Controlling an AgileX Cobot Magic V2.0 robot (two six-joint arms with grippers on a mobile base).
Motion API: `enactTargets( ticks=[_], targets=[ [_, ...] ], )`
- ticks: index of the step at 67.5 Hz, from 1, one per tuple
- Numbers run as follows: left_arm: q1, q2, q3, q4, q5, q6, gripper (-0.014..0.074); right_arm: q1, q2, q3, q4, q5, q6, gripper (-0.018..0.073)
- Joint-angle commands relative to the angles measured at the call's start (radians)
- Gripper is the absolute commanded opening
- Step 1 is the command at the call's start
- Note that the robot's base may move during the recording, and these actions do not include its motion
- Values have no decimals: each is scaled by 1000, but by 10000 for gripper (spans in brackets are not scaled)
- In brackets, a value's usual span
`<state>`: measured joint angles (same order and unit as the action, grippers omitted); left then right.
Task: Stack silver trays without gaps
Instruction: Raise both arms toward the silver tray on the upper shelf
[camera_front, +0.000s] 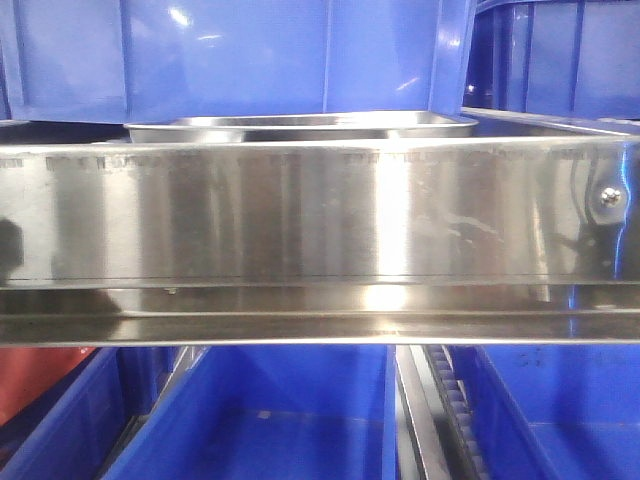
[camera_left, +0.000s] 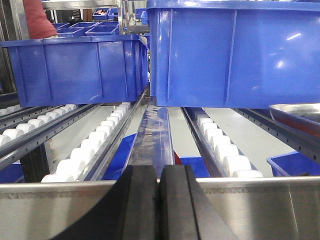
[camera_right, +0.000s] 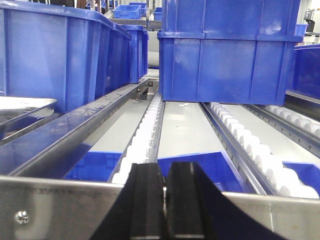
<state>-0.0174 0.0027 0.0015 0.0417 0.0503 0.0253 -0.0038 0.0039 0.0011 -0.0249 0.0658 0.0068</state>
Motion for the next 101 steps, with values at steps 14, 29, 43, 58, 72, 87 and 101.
enactTargets(
  ticks=[14,29,43,58,72,87,101],
  targets=[
    [-4,-3,-1,1,-16,-1,-9,-5,-4,-1,1,-22,-7,-25],
    [-4,-3,-1,1,-16,-1,-9,-5,-4,-1,1,-22,-7,-25],
    [-4,-3,-1,1,-16,-1,-9,-5,-4,-1,1,-22,-7,-25],
    [-4,-3,-1,1,-100,-1,-9,-5,-4,-1,1,-80,-7,-25],
    [-6,-3,-1,24,-153,2,-9,-5,-4,-1,7,-218,12,-25],
    [-6,-3,-207,35,112,2,-9,-5,-4,-226,9,81,54,-25],
    [-6,118,-467,-28,463,2,-9,-5,76,-483,9,435,-7,-25]
  ],
)
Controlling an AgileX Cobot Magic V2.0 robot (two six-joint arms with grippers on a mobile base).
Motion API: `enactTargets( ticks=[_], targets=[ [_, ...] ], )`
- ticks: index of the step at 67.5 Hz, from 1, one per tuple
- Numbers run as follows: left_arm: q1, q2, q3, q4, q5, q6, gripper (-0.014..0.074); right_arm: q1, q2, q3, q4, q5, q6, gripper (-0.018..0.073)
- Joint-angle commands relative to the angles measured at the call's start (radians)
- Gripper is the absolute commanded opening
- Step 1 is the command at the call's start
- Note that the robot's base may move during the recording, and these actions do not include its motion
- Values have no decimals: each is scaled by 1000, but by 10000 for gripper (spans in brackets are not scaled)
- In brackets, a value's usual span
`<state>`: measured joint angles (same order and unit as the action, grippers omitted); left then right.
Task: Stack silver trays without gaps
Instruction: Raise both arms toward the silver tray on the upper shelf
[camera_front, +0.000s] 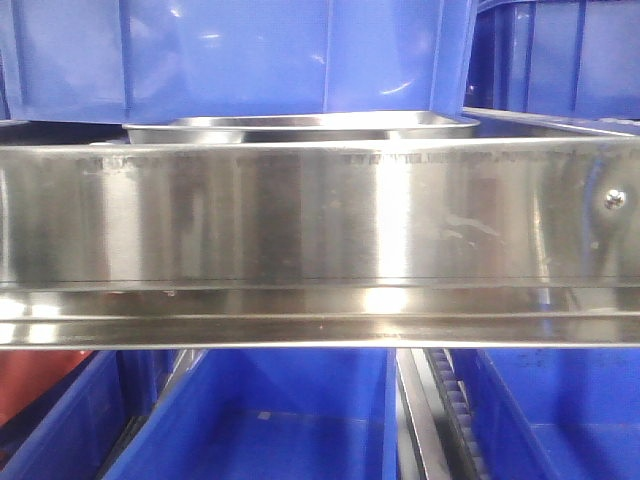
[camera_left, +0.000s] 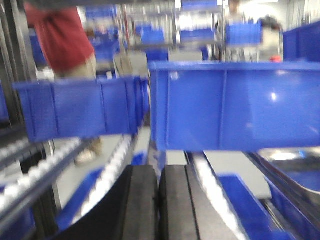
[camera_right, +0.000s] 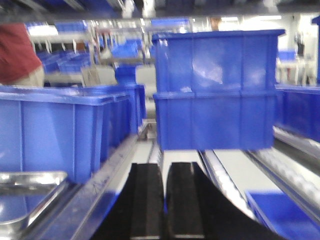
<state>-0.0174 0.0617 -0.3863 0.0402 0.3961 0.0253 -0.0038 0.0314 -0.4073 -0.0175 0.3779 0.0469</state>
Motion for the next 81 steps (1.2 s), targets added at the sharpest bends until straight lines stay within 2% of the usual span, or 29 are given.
enactTargets(
  ticks=[1,7,12,16,27,31,39,45,50,54,62,70,73,78,81],
  targets=[
    [-6,72,-93,-29,132,2,-9,-5,61,-88,2,147,-54,-25],
    [-6,166,-171,-26,219,2,-9,-5,156,-164,2,216,-104,-25],
    [-6,274,-236,-26,280,58,-9,-5,245,-219,7,265,-103,-25],
    [-6,347,-270,-26,295,104,-9,-5,310,-263,18,317,-103,-25],
    [-6,519,-341,-40,290,105,-9,-5,521,-384,52,587,-103,-25],
    [-6,558,-349,-40,280,105,-9,-5,573,-411,58,645,-103,-25],
    [-6,604,-349,-40,252,105,-9,-5,645,-419,58,629,-103,-25],
    [-6,632,-349,-48,203,103,-9,-5,678,-419,95,624,-97,-25],
    [-6,658,-356,-64,175,98,-9,-5,702,-419,110,555,-89,-25],
    [-6,695,-382,-81,201,75,-9,-5,730,-434,123,531,-76,-22],
    [-6,798,-454,-91,252,-8,-13,-3,856,-509,137,607,-62,-3],
    [-27,901,-538,-84,260,-63,-15,35,976,-594,130,600,13,-3],
    [-55,935,-575,-65,280,-99,-15,61,1019,-618,117,591,62,-3],
    [-119,991,-626,4,309,-209,-15,127,1077,-659,74,581,155,-3],
    [-165,1028,-651,80,323,-300,-15,187,1112,-683,18,581,239,-3]
  ],
)
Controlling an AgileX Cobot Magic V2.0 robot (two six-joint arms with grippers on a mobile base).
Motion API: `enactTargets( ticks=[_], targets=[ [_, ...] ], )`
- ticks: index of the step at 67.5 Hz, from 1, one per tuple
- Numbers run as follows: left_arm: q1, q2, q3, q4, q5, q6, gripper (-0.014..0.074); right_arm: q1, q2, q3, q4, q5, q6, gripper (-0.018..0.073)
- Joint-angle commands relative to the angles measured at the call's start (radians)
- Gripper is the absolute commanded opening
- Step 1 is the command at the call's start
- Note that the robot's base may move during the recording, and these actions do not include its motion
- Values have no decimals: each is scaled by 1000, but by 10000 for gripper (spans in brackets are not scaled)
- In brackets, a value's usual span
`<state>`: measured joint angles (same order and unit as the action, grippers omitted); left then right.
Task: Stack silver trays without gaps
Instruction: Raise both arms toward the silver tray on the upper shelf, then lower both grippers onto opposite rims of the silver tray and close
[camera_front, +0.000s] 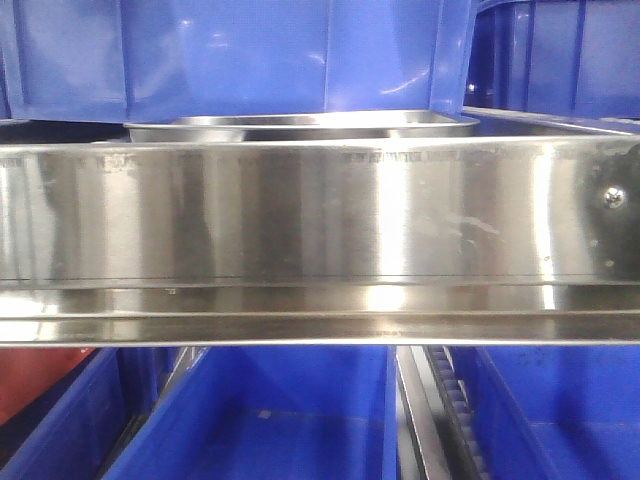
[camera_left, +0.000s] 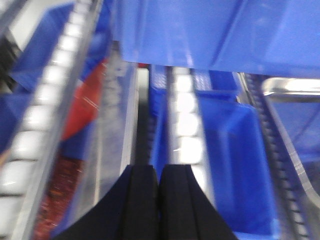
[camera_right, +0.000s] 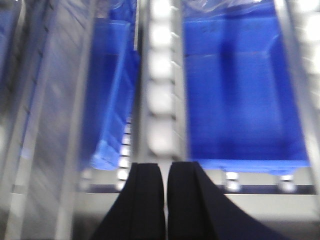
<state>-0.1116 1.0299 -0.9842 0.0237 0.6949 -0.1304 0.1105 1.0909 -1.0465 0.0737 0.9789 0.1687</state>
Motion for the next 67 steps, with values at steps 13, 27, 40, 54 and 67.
enactTargets(
  ticks=[13,27,40,54,67],
  targets=[
    [-221,223,-187,231,131,-346,-15,269,239,-202,-239,96,332,-3],
    [-290,386,-352,186,276,-346,-15,362,428,-386,-236,129,336,-3],
    [-316,487,-436,151,305,-348,-15,362,573,-536,-226,214,327,-3],
    [-340,580,-480,149,301,-370,-15,358,691,-647,-188,242,307,-3],
    [-340,633,-524,153,312,-374,-15,339,734,-667,-131,242,266,-3]
  ],
)
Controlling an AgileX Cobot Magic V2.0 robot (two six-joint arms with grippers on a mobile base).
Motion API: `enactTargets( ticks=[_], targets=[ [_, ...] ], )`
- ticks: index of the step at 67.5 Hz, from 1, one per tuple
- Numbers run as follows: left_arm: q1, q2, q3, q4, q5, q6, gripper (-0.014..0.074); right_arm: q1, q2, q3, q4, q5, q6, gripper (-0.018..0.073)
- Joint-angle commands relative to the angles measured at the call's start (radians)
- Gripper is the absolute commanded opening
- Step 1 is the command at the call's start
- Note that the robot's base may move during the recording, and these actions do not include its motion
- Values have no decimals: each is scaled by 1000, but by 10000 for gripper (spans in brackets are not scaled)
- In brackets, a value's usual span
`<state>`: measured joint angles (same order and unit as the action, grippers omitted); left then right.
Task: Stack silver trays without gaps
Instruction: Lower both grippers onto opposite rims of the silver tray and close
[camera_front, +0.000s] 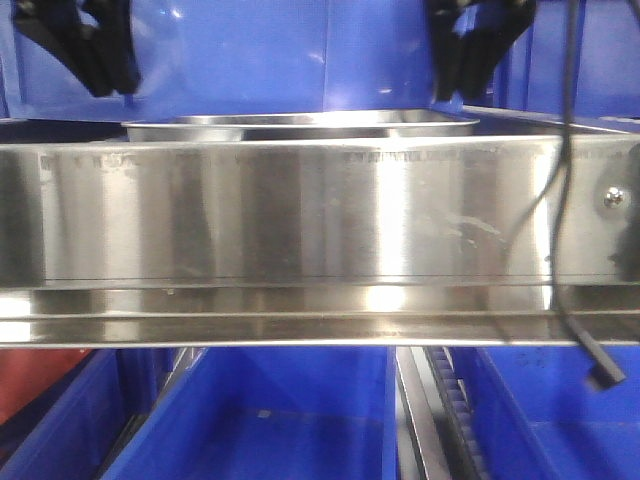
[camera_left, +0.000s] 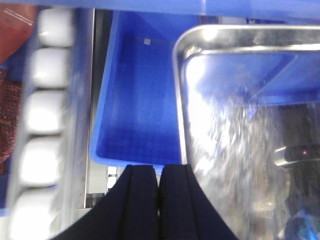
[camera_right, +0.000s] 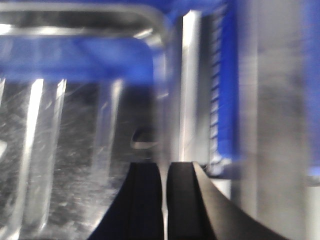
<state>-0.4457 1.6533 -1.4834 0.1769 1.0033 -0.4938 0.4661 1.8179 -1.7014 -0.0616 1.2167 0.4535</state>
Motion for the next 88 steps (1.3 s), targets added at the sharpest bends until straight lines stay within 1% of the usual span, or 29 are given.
enactTargets(
  ticks=[1,5,16,23,31,55,59,62,66,73,75,80,88],
  targets=[
    [-6,12,-27,0,3,-15,-15,-20,9,-12,4,4,-19,-3],
    [-6,21,-41,-2,3,-27,-15,-37,11,-12,4,4,-19,-3],
    [-35,46,-69,-7,4,-34,-15,-71,9,-12,11,4,-19,-3],
    [-40,50,-69,-1,13,-41,-15,-68,9,-12,13,4,-19,-3],
    [-28,50,-69,11,15,-60,-15,-48,9,-12,13,4,-19,-3],
    [-32,50,-69,-9,18,-60,-12,-44,9,-12,13,-4,-29,-3],
    [-32,50,-69,-12,18,-60,15,-44,9,-12,13,-6,-28,-1],
    [-32,50,-69,-12,18,-60,51,-44,9,-14,13,-6,-28,13],
    [-36,50,-69,-14,18,-60,105,-44,9,-19,13,-6,-30,60],
    [-42,50,-69,-14,21,-60,221,-44,9,-38,13,-6,-35,170],
    [-45,50,-69,-14,21,-60,244,-44,9,-44,13,-6,-35,187],
    [-47,50,-69,-14,17,-70,267,-44,9,-59,9,-3,-37,220],
    [-47,57,-69,-14,3,-82,264,-44,9,-63,7,-1,-37,215]
  ],
)
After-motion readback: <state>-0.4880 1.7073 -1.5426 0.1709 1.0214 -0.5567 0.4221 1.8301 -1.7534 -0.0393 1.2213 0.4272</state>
